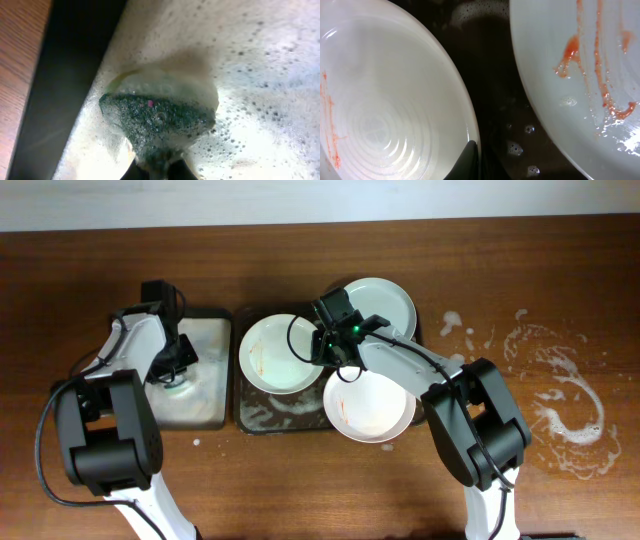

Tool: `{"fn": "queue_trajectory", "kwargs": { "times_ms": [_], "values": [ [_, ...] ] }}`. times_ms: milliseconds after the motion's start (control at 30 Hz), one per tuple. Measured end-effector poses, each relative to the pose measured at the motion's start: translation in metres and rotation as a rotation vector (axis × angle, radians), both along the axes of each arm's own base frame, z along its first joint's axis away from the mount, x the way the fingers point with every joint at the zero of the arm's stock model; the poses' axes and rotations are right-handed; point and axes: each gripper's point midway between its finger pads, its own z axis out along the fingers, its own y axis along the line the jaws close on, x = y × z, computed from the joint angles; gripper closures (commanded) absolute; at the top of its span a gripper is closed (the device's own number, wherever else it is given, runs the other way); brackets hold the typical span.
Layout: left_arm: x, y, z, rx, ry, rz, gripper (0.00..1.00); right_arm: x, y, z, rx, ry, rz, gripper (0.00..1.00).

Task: Clean dirty plates on tray and stack at the side
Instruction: 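Grasp the green sponge with the left gripper and lift it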

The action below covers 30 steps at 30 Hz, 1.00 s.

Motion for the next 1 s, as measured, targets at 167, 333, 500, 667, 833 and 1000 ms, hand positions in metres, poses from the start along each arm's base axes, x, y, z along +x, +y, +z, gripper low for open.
{"fn": "queue_trajectory", "kwargs": {
  "times_ms": [167,333,500,667,833,1000],
  "values": [
    [0.019,-0.015,0.051,-0.066,-0.022,-0.124,0.99,0.000,0.000,0.000,-0.001,-0.002,0.004,0.95],
    [0.025,-0.044,0.138,-0.060,-0.191,-0.412,0.99,0.000,0.000,0.000,0.000,-0.002,0.003,0.96],
    [0.023,-0.042,0.132,-0.022,-0.149,-0.559,0.99,0.001,0.001,0.001,0.001,-0.006,0.004,0.96],
    [0.023,-0.043,0.131,-0.025,-0.149,-0.567,0.99,-0.002,0.008,0.002,0.036,0.006,0.036,0.96],
    [0.028,-0.076,0.130,-0.203,-0.220,-0.601,0.99,-0.011,0.023,0.005,0.119,0.037,0.128,0.96],
    [0.034,-0.094,0.126,-0.317,-0.262,-0.559,0.99,-0.009,0.020,0.008,0.174,0.060,0.136,0.96]
  ]
}}
